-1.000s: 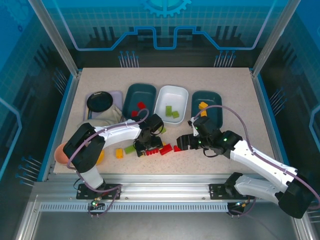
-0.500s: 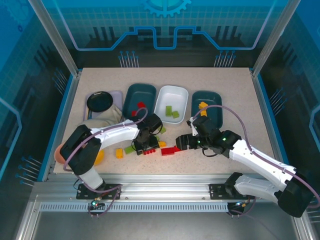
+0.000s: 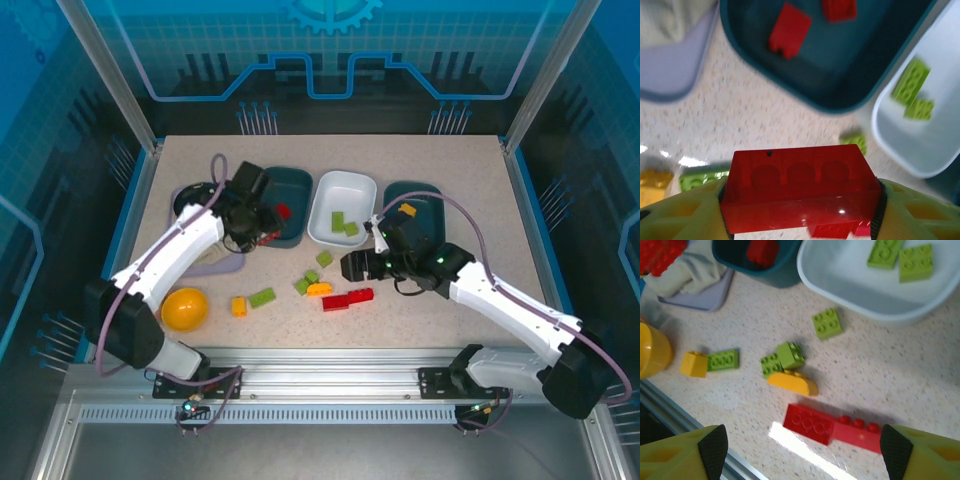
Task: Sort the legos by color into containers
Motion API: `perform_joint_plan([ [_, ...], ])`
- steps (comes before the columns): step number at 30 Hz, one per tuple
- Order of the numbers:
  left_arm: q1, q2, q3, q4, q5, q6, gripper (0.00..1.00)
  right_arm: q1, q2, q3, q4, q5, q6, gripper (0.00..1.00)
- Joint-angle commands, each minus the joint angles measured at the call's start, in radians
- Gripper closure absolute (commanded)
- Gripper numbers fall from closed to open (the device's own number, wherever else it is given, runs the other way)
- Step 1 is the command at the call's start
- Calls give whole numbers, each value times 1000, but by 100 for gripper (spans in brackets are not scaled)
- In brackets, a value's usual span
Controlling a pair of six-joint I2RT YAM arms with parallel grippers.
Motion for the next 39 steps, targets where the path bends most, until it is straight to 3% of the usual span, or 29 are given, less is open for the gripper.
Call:
perform_joint_plan([
  [1, 55, 110, 85, 14, 61, 52, 49, -23, 45, 64, 54, -57, 8, 18],
  [15, 85, 501, 264, 102, 189, -49, 47, -38, 179, 150, 98, -127, 61, 18],
  [20, 86, 541, 297, 66, 166, -43, 36, -38, 183, 133, 92, -129, 64, 17],
  [29, 86, 441, 342, 22, 140, -25, 21, 4, 206, 170, 37, -76, -24, 17],
  [39, 85, 210, 317, -22, 65, -32, 19, 69, 264, 248, 0, -34, -115, 19],
])
